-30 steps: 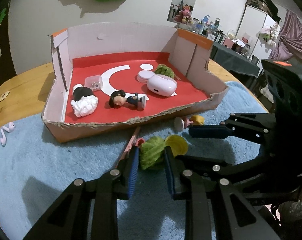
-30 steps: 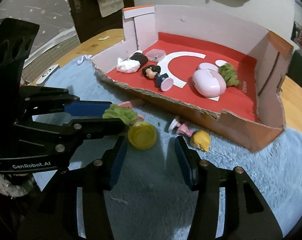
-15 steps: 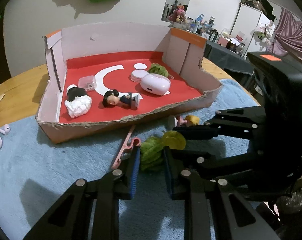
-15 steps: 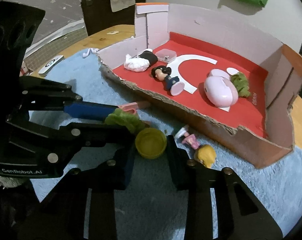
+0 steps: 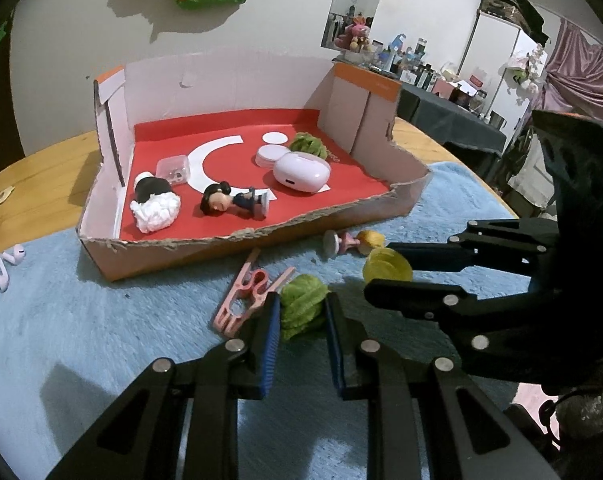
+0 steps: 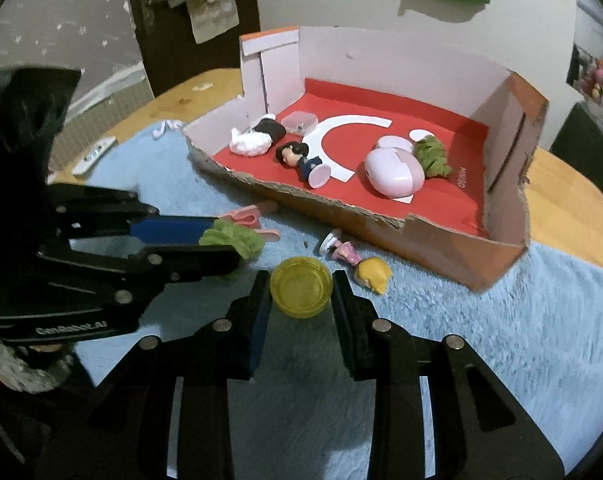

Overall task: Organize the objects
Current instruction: 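Grasp the green fuzzy plush with the left tool while the right tool grasps the yellow round lid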

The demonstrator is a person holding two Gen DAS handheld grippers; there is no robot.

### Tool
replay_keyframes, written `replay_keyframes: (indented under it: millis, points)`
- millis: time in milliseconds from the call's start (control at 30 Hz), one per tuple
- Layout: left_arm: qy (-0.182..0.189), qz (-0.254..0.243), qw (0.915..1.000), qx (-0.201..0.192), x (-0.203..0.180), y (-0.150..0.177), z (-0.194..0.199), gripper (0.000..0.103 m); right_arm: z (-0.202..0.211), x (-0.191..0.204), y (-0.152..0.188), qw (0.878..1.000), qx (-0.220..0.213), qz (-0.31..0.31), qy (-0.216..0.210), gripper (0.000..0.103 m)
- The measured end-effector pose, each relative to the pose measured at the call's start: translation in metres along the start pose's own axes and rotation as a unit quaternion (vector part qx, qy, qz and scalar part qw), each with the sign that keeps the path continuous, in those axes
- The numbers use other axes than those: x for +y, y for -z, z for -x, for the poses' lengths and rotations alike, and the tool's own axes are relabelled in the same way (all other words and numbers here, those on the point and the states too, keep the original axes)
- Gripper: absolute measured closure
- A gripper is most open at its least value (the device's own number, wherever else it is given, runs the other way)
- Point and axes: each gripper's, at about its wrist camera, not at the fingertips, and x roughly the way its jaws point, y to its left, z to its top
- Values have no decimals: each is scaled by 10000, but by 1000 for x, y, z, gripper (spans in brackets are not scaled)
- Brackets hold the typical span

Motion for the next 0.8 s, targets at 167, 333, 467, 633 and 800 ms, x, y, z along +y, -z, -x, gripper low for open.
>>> replay_keyframes:
  millis: [167,333,467,633,800]
  points:
    - [-21,6,10000,-52,-4,1,6,80,9,2,3,9999,-38,-116,-46,74]
    - [-76,-33,9998,-166,-8,0,17,80,12,0,6,9996,-26,-257,-127,74]
    - [-158,-52,9995,-255,-9,-2,24,80,16,0,5,9988,-34,-370,-315,74]
    - [-291,-65,9989,-348,-9,-6,29,80,22,3,0,9986,-104,-377,-359,74]
    - [-383,-112,9984,-410,-9,-11,30,80,28,0,-7,9982,-196,-407,-383,74]
